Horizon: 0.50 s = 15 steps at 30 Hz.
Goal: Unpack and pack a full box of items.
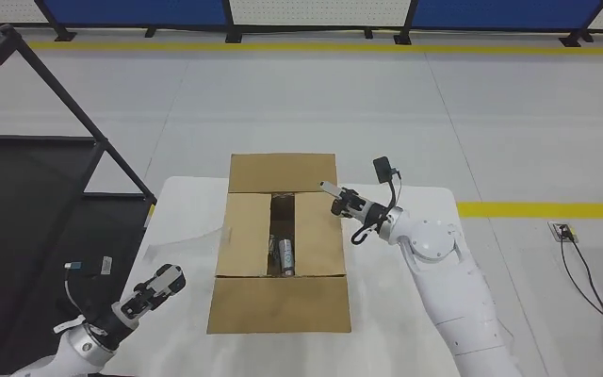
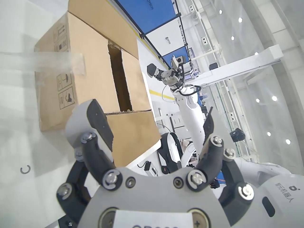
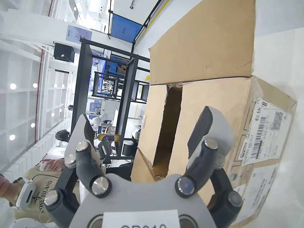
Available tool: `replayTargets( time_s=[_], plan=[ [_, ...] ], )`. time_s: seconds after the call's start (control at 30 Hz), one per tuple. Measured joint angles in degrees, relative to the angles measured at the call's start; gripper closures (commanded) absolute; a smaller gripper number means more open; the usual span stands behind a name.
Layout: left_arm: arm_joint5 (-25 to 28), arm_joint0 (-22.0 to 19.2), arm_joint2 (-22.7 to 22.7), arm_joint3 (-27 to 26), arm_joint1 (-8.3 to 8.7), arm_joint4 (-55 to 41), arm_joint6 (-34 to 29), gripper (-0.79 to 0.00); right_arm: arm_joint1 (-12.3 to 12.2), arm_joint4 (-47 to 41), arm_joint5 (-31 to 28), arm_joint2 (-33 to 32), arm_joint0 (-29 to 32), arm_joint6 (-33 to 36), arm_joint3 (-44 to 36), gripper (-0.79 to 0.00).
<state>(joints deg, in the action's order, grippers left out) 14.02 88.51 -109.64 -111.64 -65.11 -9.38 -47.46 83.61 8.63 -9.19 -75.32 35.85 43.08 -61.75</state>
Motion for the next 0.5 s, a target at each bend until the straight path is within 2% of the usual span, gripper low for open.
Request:
replayTargets(
  time_s=[0.13, 0.27, 0.4, 0.5],
  plan=[
    [0.03, 0.02, 1.36, -0.42, 0.04, 0.75, -0.27, -0.785, 0.45, -1.25, 1.03, 0.96, -0.98, -5.27, 2.11, -0.785],
    [1.10, -0.38, 3.20, 0.70, 0.40, 6.31, -1.51, -0.785, 0.75, 0.70, 2.41, 2.01, -3.20, -10.40, 6.42, -0.785],
    [2.11, 0.21, 2.72, 2.04, 0.81, 8.19, -3.40, -0.785, 0.55, 1.53, 1.46, 1.88, -4.48, -11.39, 9.91, -0.785],
    [3.38, 0.86, 1.71, 3.06, 1.28, 8.89, -6.74, -0.785, 0.25, 2.21, 1.19, 1.94, -5.07, -9.21, 11.58, -0.785]
  ],
)
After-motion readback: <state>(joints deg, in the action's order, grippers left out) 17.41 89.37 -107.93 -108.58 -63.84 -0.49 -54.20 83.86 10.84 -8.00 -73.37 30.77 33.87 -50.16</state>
